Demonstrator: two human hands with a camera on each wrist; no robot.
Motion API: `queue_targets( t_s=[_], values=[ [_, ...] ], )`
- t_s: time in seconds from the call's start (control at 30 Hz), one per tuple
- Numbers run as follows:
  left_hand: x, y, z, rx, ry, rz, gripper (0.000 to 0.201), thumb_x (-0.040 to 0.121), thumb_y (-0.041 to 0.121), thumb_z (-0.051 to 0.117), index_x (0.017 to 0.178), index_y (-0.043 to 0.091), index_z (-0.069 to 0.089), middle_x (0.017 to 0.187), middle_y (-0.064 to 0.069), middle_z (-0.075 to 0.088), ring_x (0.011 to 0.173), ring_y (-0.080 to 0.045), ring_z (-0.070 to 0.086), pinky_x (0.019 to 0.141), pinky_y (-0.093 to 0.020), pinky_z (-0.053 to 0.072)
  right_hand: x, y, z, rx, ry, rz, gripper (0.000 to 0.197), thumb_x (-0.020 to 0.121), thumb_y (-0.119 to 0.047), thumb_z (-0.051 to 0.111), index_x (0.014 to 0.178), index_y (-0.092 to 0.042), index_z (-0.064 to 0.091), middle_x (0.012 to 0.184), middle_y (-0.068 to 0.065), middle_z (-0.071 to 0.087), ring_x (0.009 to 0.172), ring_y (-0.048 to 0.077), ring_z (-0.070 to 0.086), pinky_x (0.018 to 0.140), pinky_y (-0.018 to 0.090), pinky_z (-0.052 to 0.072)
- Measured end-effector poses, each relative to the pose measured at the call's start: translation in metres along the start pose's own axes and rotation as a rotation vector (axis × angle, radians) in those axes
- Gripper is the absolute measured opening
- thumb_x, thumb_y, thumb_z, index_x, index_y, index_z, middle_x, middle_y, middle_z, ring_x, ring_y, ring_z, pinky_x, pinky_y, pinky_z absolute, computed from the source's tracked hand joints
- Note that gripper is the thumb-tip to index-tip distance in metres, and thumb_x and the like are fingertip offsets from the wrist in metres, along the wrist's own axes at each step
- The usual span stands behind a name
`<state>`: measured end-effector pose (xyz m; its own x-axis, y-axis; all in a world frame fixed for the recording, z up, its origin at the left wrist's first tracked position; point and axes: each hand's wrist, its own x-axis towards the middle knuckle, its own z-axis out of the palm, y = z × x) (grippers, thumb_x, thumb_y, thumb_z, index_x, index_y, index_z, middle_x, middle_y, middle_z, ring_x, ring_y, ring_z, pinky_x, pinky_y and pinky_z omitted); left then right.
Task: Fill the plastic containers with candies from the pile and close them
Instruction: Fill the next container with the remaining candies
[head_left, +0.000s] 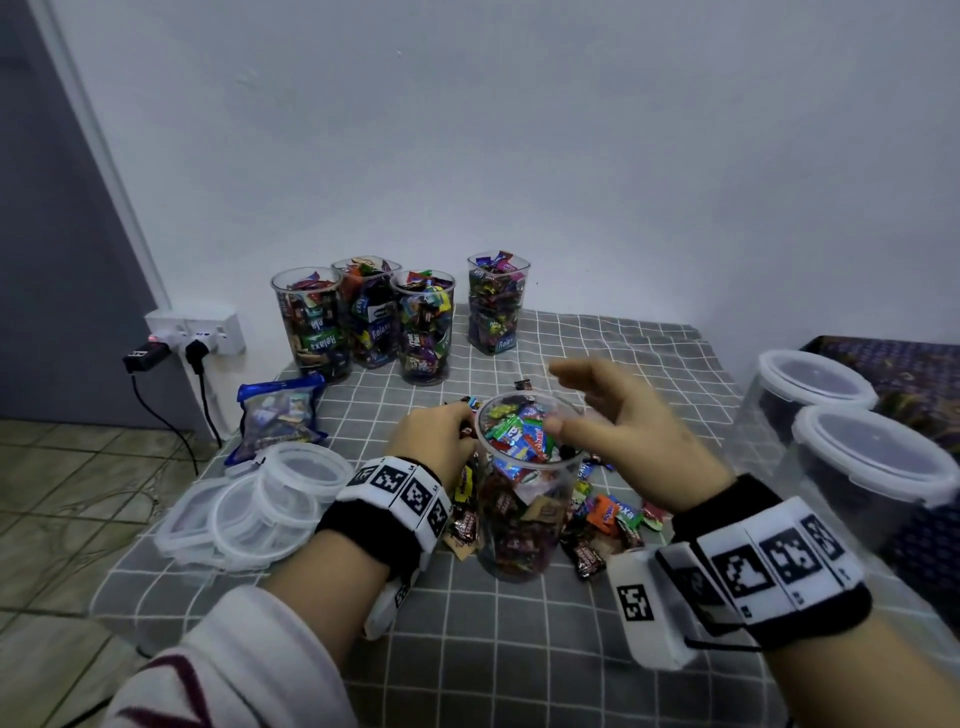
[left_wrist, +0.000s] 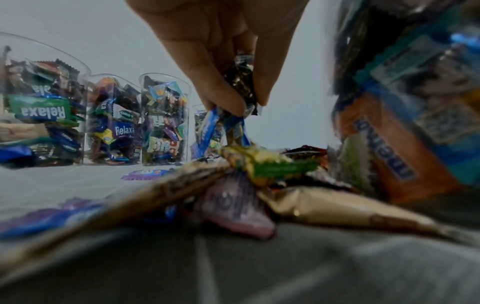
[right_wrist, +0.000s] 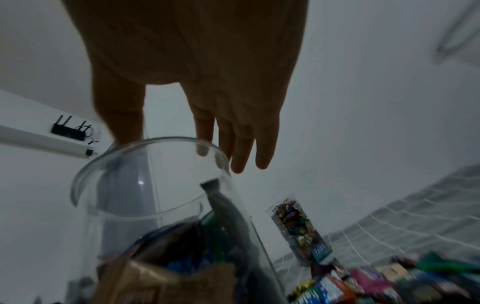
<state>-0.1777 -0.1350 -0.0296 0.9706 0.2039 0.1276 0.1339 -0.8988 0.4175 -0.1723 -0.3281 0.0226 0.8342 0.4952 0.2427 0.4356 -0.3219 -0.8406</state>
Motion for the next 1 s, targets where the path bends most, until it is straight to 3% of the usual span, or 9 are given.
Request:
queue_targets(
  t_s=[0.07, 0.13, 0.2, 0.27, 0.4, 0.57, 0.67, 0.83, 1.0],
  values=[
    [-0.003, 0.001, -0.001, -0.048, 0.019, 0.007, 0.027, 0.089, 0.024, 0.054, 0.114, 0.022, 0.062, 0.108, -0.006, 0.067, 0.104, -0.028, 0.058, 0.083, -0.032, 0.044, -0.003, 0.005, 0.002, 0.056, -0.141, 0.079, 0.090, 0.065, -0.039, 0.081, 0.140, -0.027, 0.032, 0.131, -0.018, 0.042, 0.108, -0.017, 0.045, 0.093, 0.010, 0.041],
    [-0.007, 0.003, -0.002, -0.130, 0.055, 0.012, 0.026, 0.088, 0.024, 0.056, 0.113, 0.024, 0.064, 0.106, -0.005, 0.068, 0.102, -0.026, 0.059, 0.083, -0.031, 0.045, -0.006, 0.012, 0.009, 0.110, -0.232, 0.096, 0.111, 0.056, -0.040, 0.086, 0.143, -0.028, 0.019, 0.128, -0.021, 0.043, 0.103, -0.021, 0.048, 0.087, 0.004, 0.041],
    [-0.008, 0.003, -0.002, -0.236, 0.085, -0.003, 0.023, 0.087, 0.022, 0.058, 0.109, 0.023, 0.067, 0.103, -0.002, 0.069, 0.100, -0.023, 0.059, 0.080, -0.030, 0.045, -0.006, 0.019, 0.014, 0.121, -0.208, 0.101, 0.110, 0.050, -0.039, 0.084, 0.140, -0.026, 0.023, 0.130, -0.012, 0.049, 0.112, -0.008, 0.053, 0.097, 0.015, 0.043],
    [-0.006, -0.001, -0.003, -0.320, 0.131, -0.020, 0.012, 0.086, 0.020, 0.063, 0.096, 0.022, 0.068, 0.093, -0.001, 0.069, 0.094, -0.022, 0.061, 0.074, -0.028, 0.045, -0.006, 0.022, 0.015, 0.138, -0.175, 0.114, 0.097, 0.053, -0.032, 0.082, 0.135, -0.024, 0.029, 0.130, -0.004, 0.052, 0.112, 0.001, 0.056, 0.097, 0.018, 0.044],
    [-0.003, -0.005, -0.017, -0.628, 0.244, -0.049, 0.016, 0.081, 0.014, 0.071, 0.077, 0.026, 0.063, 0.079, 0.002, 0.065, 0.076, -0.022, 0.064, 0.073, -0.042, 0.056, -0.006, 0.023, 0.015, 0.176, -0.179, 0.110, 0.093, 0.055, -0.028, 0.084, 0.130, -0.023, 0.031, 0.127, -0.005, 0.051, 0.109, 0.000, 0.056, 0.095, 0.015, 0.045],
    [-0.009, 0.016, -0.054, -0.851, 0.321, 0.095, 0.023, 0.081, 0.003, 0.068, 0.075, 0.025, 0.062, 0.079, 0.000, 0.062, 0.066, -0.015, 0.060, 0.060, -0.033, 0.059, -0.006, 0.024, 0.016, 0.228, -0.175, 0.106, 0.092, 0.055, -0.029, 0.083, 0.130, -0.022, 0.031, 0.131, 0.001, 0.050, 0.112, 0.006, 0.056, 0.095, 0.017, 0.046],
    [-0.016, 0.033, -0.067, -0.936, 0.263, 0.182, 0.024, 0.082, -0.002, 0.066, 0.077, 0.022, 0.060, 0.079, -0.004, 0.062, 0.066, -0.015, 0.060, 0.052, -0.023, 0.056, -0.006, 0.024, 0.016, 0.254, -0.175, 0.114, 0.097, 0.056, -0.026, 0.086, 0.134, -0.018, 0.030, 0.131, 0.002, 0.050, 0.112, 0.007, 0.057, 0.092, 0.016, 0.047],
    [-0.030, 0.052, -0.063, -0.972, 0.131, 0.281, 0.022, 0.081, -0.004, 0.065, 0.080, 0.017, 0.061, 0.078, -0.001, 0.061, 0.064, -0.005, 0.062, 0.054, -0.025, 0.056, -0.007, 0.024, 0.015, 0.217, -0.176, 0.106, 0.092, 0.055, -0.031, 0.083, 0.130, -0.023, 0.030, 0.132, 0.001, 0.049, 0.115, 0.008, 0.055, 0.099, 0.023, 0.045],
    [-0.032, 0.052, -0.051, -0.895, 0.077, 0.307, 0.023, 0.080, 0.000, 0.068, 0.080, 0.023, 0.065, 0.074, 0.003, 0.062, 0.063, -0.005, 0.059, 0.055, -0.023, 0.052, -0.006, 0.029, 0.017, 0.214, -0.172, 0.093, 0.103, 0.054, -0.036, 0.087, 0.138, -0.015, 0.031, 0.131, 0.003, 0.052, 0.117, 0.011, 0.056, 0.101, 0.030, 0.045]
  ],
)
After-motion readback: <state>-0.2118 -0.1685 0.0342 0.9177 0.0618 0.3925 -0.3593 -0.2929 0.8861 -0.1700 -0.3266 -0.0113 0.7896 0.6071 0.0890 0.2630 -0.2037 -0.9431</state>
